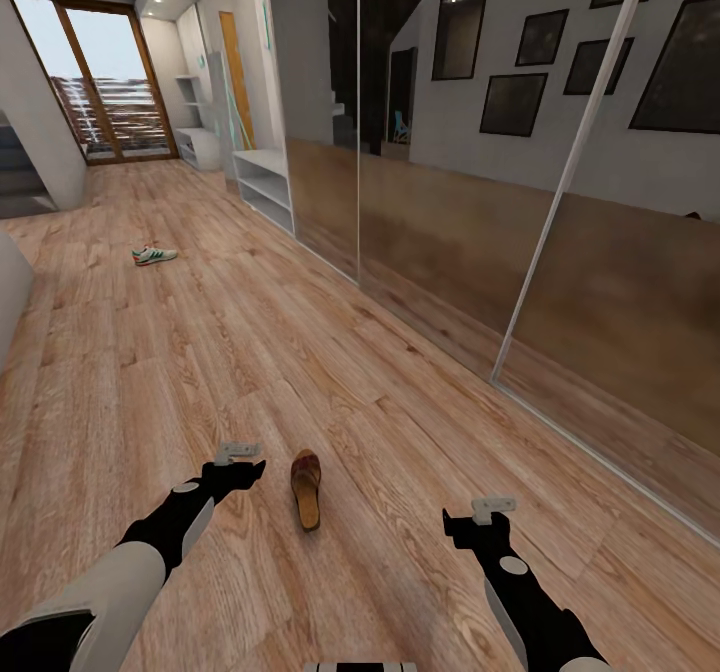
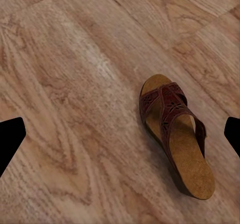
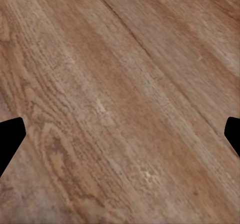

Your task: Pick up the two gym shoes and the two sandals from the corridor floor and place them onto the hallstand (shoe rack) in the corridor, making sure they are on the rack and not on the floor. Arrange them so the two gym shoes are next to each other and the two sandals are next to each other.

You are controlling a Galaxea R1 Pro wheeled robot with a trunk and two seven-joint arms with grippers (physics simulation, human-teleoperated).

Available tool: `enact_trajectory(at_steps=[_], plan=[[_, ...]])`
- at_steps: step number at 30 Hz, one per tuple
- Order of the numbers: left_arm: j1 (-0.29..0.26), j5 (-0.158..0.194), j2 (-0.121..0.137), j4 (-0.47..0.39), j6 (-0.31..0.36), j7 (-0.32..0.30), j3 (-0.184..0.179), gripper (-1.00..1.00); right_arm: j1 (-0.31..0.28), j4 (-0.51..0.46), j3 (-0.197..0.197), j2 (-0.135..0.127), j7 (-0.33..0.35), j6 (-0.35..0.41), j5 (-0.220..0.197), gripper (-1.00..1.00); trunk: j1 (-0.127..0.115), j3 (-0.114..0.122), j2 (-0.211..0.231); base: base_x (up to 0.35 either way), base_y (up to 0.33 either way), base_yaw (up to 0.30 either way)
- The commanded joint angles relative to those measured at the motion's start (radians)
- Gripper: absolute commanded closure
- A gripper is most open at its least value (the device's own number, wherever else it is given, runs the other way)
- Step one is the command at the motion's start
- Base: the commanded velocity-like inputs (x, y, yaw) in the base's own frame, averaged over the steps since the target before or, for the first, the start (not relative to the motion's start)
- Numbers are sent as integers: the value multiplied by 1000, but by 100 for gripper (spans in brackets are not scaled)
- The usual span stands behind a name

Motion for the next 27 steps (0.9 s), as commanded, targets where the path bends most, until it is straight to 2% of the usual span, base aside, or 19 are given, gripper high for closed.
enact_trajectory(at_steps=[1,11,27], plan=[[0,-9,-1,-1,3,-7,9,-100,-1,1,2,0,-6,-1,6,-100,0,-1,0,0,0,0],[0,-8,-2,0,3,-7,11,-100,-1,2,2,0,-6,-1,6,-100,0,-1,0,20,0,0],[0,-8,-2,0,-5,-5,11,-100,0,-2,2,0,-6,0,6,-100,0,-1,0,114,46,0]])
